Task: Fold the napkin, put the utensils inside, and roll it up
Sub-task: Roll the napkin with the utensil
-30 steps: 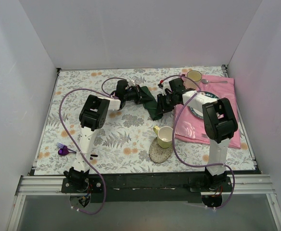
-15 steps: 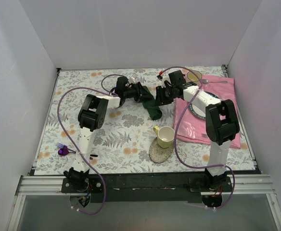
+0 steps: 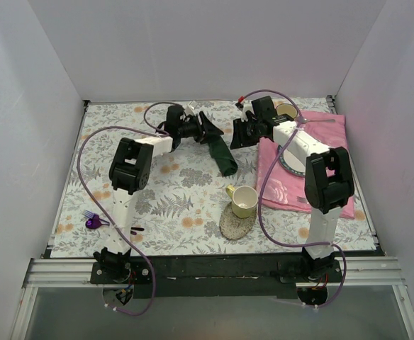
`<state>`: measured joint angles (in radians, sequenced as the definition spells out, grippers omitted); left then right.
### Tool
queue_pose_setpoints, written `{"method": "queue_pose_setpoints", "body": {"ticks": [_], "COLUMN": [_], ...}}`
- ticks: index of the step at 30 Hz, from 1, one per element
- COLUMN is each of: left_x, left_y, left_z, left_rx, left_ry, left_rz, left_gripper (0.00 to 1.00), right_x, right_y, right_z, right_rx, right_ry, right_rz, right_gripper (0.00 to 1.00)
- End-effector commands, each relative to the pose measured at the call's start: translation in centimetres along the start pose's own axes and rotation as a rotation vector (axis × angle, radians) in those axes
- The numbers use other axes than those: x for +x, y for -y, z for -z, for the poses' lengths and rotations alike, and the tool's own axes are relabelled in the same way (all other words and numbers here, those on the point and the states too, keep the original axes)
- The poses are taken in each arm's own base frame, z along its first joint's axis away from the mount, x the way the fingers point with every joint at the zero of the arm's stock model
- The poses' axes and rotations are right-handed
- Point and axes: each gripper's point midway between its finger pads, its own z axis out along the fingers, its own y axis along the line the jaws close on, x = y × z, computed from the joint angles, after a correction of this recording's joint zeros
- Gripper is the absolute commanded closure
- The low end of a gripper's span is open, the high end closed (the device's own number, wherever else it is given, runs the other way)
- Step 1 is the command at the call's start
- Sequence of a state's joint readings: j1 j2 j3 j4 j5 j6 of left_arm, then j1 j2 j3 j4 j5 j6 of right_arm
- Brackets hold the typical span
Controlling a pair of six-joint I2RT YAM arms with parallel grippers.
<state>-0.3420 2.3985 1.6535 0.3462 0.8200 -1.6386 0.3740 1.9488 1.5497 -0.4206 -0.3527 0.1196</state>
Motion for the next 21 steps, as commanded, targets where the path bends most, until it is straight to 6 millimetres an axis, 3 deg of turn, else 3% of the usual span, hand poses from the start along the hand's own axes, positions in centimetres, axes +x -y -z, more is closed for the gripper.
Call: {"method": "queue_pose_setpoints", "body": {"ticks": [1,3,5,7,8,9,11,13,15,16,18,19,21], "left_x": [-4.1,-4.5,-4.9,-4.4,-4.1,-3.6,-2.1,-1.1,-1.6,-1.0,-1.8,-1.1,-1.1], "left_y": [11.4,13.9,15.0,17.2,17.9,20.6,21.1,24.1,26.2,28.3,29.4,30.4,32.0], "left_z": [3.5,5.1,6.5,8.2,8.8,10.4,12.0,15.3,17.9,20.1,22.0,23.2,24.7], "left_rx": [0.130,0.150,0.140,0.150,0.153,0.175,0.154,0.117,0.051,0.019,-0.048,-0.056,-0.063], "left_ry": [0.080,0.101,0.122,0.131,0.131,0.147,0.151,0.222,0.335,0.368,0.442,0.454,0.494], "left_rz": [-0.166,-0.201,-0.210,-0.236,-0.243,-0.278,-0.288,-0.369,-0.427,-0.472,-0.502,-0.513,-0.546], "left_gripper": [0.54,0.53,0.52,0.52,0.52,0.52,0.52,0.49,0.45,0.42,0.36,0.02,0.02], "right_x": [-2.6,-2.6,-2.7,-3.1,-3.5,-3.3,-3.8,-3.4,-3.6,-3.6,-3.6,-3.5,-3.5], "right_y": [-0.8,-0.9,-1.2,-1.0,-1.4,-1.1,-1.9,-1.7,-2.9,-4.0,-5.1,-6.1,-6.7], "right_z": [3.7,5.0,6.8,8.3,10.0,11.1,14.2,16.5,20.1,22.3,24.5,26.3,27.9], "right_rx": [0.050,0.077,0.105,0.156,0.170,0.207,0.239,0.298,0.310,0.302,0.283,0.268,0.268], "right_ry": [0.078,0.086,0.109,0.135,0.164,0.163,0.217,0.243,0.315,0.358,0.413,0.464,0.508], "right_rz": [0.042,0.035,0.038,0.037,0.043,0.040,0.052,0.045,0.057,0.066,0.064,0.069,0.051], "right_gripper": [0.58,0.56,0.54,0.51,0.49,0.49,0.47,0.45,0.42,0.41,0.34,0.30,0.15]}}
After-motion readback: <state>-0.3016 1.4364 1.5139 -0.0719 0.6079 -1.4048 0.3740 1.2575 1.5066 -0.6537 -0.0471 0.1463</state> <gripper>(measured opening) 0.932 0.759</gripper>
